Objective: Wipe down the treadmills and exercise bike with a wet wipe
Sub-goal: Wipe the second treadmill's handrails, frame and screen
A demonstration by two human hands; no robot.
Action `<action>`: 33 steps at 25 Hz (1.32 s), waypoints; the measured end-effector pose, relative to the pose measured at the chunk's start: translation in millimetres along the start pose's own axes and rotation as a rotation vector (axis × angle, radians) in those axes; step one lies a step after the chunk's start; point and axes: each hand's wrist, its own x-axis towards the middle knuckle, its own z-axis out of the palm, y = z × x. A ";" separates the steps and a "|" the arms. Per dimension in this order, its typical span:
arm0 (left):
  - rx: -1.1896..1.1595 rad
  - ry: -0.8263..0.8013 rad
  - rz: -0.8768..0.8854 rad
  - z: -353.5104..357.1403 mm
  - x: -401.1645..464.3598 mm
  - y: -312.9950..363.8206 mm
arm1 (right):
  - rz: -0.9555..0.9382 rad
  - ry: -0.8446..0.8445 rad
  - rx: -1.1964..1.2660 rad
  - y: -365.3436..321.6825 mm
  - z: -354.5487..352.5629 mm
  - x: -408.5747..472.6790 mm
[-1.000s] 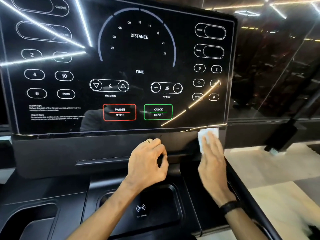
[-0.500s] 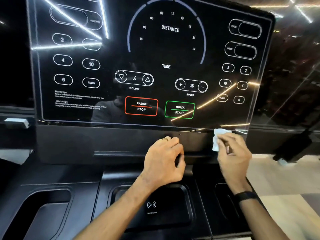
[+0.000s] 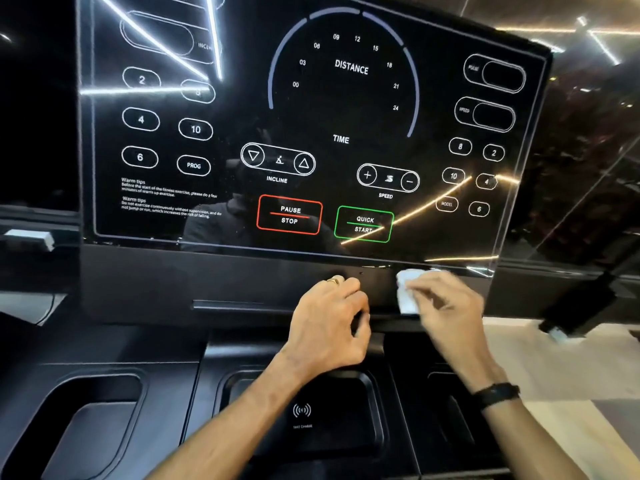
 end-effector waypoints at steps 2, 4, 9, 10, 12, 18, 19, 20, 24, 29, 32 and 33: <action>-0.025 -0.003 -0.015 -1.9 -0.3 1.2 | 0.061 0.061 -0.027 -2.8 0.3 2.4; -0.064 -0.010 -0.027 -5.1 0.4 1.5 | -0.082 -0.106 -0.055 -14.7 3.1 -6.0; -0.193 0.124 -0.073 -18.9 -13.0 -11.8 | 0.015 -0.062 -0.059 -13.4 6.8 7.0; -0.196 0.163 -0.073 -22.8 -18.3 -16.9 | -0.034 -0.118 -0.085 -19.5 11.0 3.4; -0.164 0.213 -0.068 -31.9 -27.7 -27.3 | -0.138 -0.245 -0.090 -27.8 17.0 -0.9; -0.087 0.271 -0.143 -50.7 -38.9 -43.4 | -0.172 -0.213 -0.035 -44.8 26.0 2.7; -0.097 0.270 -0.175 -51.4 -39.5 -41.8 | -0.225 -0.280 -0.047 -48.1 27.6 -0.7; -0.104 0.266 -0.207 -51.9 -39.2 -39.7 | -0.230 -0.295 -0.053 -49.0 27.1 2.3; -0.118 0.207 -0.310 -57.2 -36.5 -36.6 | -0.180 -0.209 -0.026 -56.0 31.9 13.4; -0.171 0.171 -0.326 -69.3 -41.5 -43.6 | -0.287 -0.253 0.005 -65.4 33.1 29.6; -0.169 0.233 -0.313 -78.2 -51.5 -46.5 | -0.352 -0.345 -0.045 -74.5 44.9 23.7; -0.159 0.257 -0.314 -83.2 -54.3 -49.2 | -0.416 -0.432 -0.070 -76.9 47.3 18.0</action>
